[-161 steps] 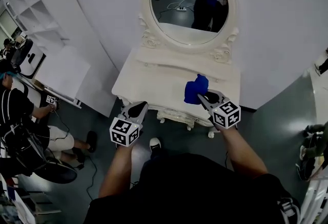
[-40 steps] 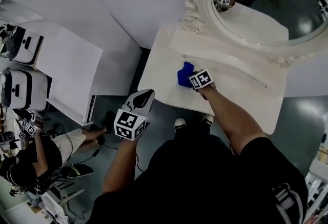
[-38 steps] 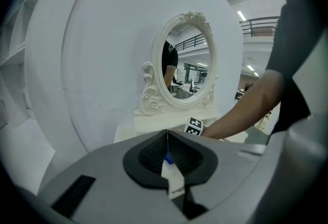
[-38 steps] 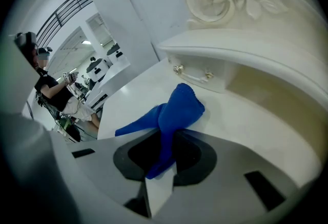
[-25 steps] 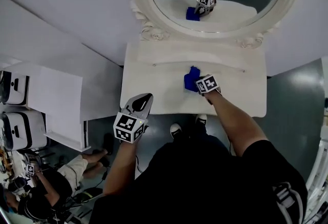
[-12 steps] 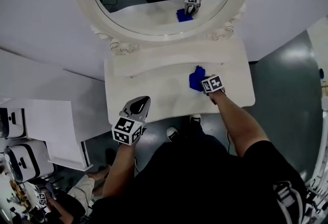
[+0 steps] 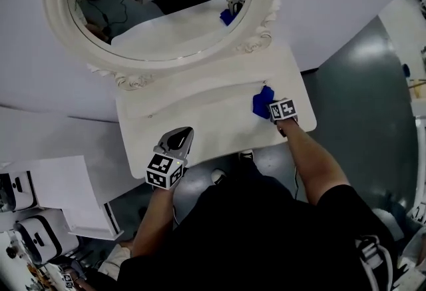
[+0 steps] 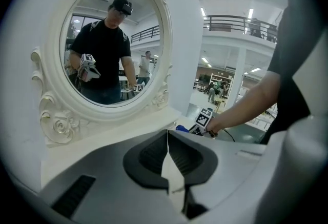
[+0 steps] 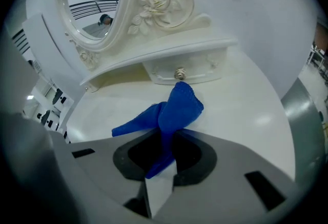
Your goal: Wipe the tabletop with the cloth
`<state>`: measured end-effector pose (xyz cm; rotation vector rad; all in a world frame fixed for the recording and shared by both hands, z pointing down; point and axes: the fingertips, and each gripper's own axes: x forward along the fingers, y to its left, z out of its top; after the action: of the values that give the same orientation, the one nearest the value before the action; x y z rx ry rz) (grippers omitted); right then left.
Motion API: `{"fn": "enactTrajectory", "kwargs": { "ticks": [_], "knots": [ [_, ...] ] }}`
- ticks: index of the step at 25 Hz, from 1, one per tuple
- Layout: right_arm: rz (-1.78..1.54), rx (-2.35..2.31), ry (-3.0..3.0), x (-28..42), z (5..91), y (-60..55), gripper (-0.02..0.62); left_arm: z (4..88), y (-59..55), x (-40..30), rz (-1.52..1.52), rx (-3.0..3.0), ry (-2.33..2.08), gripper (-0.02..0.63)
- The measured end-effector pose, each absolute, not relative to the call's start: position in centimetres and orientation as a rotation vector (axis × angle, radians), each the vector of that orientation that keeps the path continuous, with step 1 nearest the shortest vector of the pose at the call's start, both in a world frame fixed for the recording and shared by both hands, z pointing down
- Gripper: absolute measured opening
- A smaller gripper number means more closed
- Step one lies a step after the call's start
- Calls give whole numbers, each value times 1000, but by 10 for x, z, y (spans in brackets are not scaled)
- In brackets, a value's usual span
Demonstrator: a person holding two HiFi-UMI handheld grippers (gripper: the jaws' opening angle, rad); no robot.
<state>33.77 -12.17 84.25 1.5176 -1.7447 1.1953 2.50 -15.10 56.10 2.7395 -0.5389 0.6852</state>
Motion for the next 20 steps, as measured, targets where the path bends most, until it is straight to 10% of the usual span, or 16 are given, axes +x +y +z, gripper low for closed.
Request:
{"fn": "enactTrajectory", "kwargs": {
  "ticks": [20],
  "knots": [
    [1324,1705,-1620,419,834,-72,55,542,-145,75,669,2793,-504,14]
  ]
}}
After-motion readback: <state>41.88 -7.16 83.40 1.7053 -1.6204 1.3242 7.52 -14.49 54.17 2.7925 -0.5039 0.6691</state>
